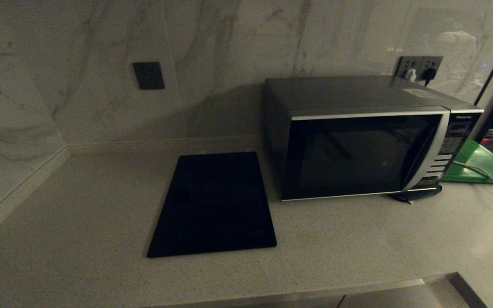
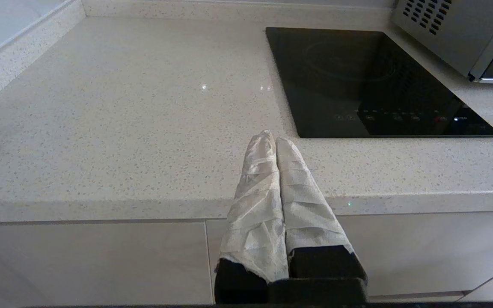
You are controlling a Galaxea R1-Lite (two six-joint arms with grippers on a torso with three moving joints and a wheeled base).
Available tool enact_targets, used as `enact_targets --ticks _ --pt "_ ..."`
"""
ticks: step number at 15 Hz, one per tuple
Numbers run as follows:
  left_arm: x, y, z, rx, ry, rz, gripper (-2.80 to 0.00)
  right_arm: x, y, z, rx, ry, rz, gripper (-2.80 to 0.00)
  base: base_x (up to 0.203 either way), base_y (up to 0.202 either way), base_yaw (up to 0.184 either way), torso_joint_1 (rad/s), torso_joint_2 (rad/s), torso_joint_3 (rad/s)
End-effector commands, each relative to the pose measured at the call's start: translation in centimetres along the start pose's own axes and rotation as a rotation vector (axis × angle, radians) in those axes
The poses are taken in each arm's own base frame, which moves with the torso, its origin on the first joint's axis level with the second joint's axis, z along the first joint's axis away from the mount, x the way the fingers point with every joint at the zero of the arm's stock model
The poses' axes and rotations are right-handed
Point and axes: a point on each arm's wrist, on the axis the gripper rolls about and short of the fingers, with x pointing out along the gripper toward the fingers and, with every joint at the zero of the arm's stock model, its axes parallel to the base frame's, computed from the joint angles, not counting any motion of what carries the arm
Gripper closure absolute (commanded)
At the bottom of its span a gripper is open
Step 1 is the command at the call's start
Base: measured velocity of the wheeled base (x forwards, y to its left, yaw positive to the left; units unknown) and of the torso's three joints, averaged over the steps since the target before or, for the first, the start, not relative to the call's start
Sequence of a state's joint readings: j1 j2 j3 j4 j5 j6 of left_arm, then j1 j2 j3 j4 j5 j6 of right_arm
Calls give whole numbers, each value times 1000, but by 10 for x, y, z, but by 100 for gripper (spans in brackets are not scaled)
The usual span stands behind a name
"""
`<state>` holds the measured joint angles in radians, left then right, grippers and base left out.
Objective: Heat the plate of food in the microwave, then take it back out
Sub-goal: Open the microwave oven
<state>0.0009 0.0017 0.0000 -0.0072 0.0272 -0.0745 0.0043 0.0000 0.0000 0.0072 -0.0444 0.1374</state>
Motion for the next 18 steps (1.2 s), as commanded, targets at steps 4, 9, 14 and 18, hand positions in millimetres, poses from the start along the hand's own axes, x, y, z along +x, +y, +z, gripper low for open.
enact_targets --ticks 4,9,14,18 --pt "0 0 0 -1 -1 2 0 0 0 0 1 2 0 0 0 0 0 0 0 0" --pt "0 0 0 -1 -1 0 0 0 0 0 0 3 0 0 0 0 0 0 0 0" --pt "0 0 0 -1 -1 1 0 0 0 0 4 2 0 0 0 0 0 0 0 0" --pt "0 0 0 -1 -1 1 0 0 0 0 4 2 0 0 0 0 0 0 0 0"
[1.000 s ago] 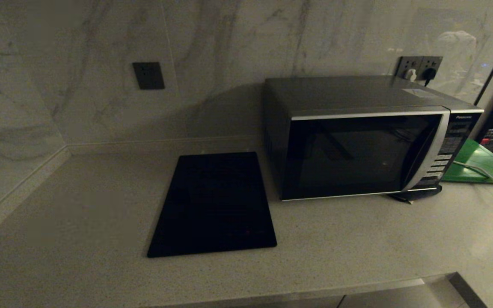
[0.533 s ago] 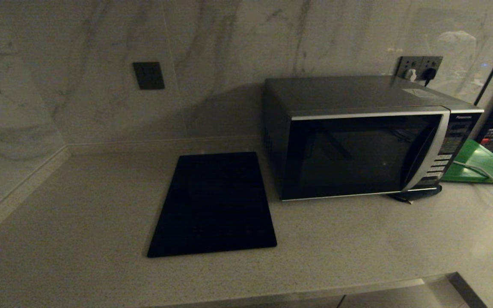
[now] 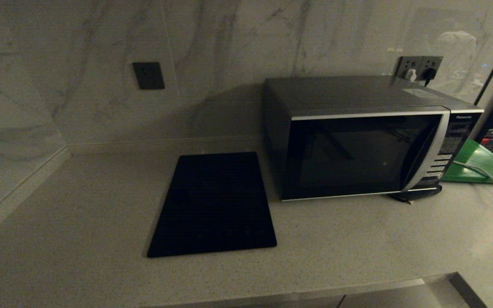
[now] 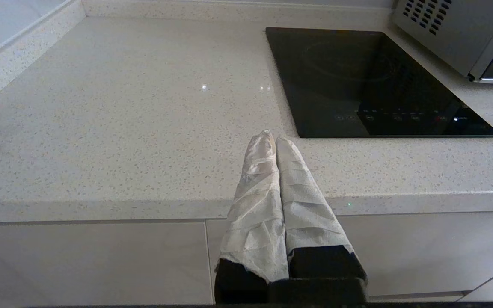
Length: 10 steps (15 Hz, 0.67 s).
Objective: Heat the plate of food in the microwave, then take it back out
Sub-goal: Open the microwave oven
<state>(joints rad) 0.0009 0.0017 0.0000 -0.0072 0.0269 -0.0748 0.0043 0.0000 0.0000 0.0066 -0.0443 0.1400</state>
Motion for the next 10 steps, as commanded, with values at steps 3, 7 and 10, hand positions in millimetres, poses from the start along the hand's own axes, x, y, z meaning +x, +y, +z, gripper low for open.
enact_targets --ticks 3,7,10 --pt "0 0 0 0 -1 1 0 0 0 -1 1 4 0 0 0 0 0 0 0 0" --pt "0 0 0 0 -1 2 0 0 0 -1 1 4 0 0 0 0 0 0 0 0" --pt "0 0 0 0 -1 0 0 0 0 0 1 3 0 0 0 0 0 0 0 0"
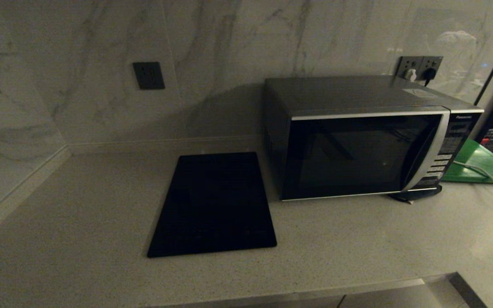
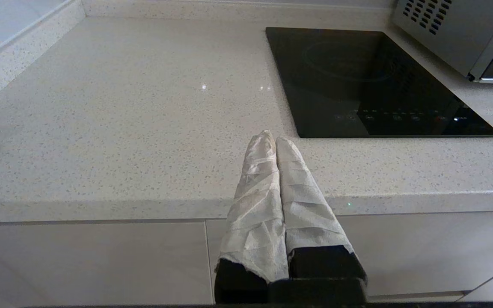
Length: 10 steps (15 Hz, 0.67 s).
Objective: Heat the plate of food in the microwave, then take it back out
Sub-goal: Open the microwave oven
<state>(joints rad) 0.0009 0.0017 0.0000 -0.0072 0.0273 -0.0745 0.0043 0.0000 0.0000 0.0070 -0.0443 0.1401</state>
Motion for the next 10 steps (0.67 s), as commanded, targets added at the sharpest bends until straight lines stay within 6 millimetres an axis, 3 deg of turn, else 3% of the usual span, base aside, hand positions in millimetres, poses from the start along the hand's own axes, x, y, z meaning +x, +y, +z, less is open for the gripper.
enact_targets --ticks 1,10 --pt "0 0 0 -1 -1 1 0 0 0 0 1 3 0 0 0 0 0 0 0 0" --pt "0 0 0 -1 -1 1 0 0 0 -1 1 5 -1 0 0 0 0 0 0 0"
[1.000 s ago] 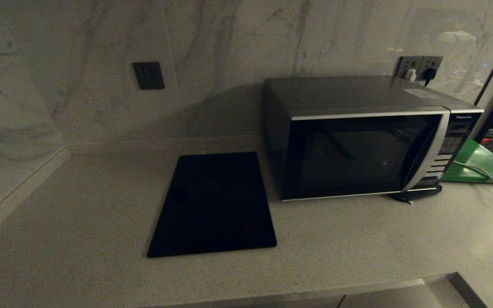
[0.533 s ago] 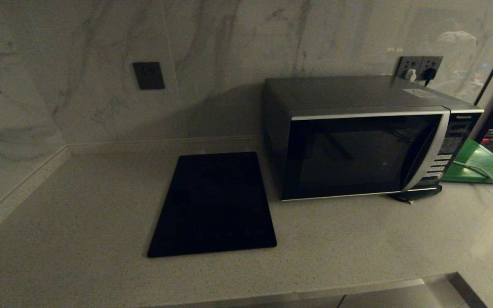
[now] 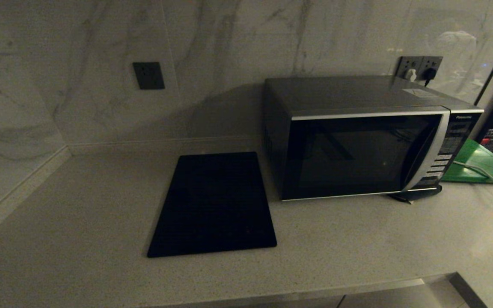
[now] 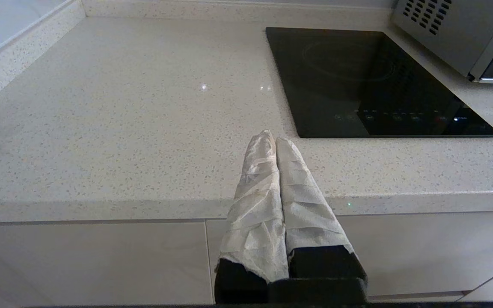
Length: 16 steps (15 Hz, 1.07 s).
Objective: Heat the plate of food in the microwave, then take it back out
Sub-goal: Open the microwave oven
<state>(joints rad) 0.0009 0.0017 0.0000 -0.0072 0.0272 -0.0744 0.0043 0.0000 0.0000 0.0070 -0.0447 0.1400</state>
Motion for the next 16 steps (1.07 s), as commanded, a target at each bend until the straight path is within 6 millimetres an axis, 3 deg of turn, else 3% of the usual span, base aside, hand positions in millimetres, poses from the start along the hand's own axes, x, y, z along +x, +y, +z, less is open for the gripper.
enact_targets --ticks 1,7,12,16 --pt "0 0 0 -1 -1 1 0 0 0 0 1 2 0 0 0 0 0 0 0 0" --pt "0 0 0 -1 -1 1 0 -1 0 3 0 -14 -4 0 0 0 0 0 0 0" --pt "0 0 0 -1 -1 1 0 -27 11 81 18 -158 40 0 0 0 0 0 0 0" --pt "0 0 0 -1 -1 1 0 -11 19 144 26 -119 -16 0 0 0 0 0 0 0"
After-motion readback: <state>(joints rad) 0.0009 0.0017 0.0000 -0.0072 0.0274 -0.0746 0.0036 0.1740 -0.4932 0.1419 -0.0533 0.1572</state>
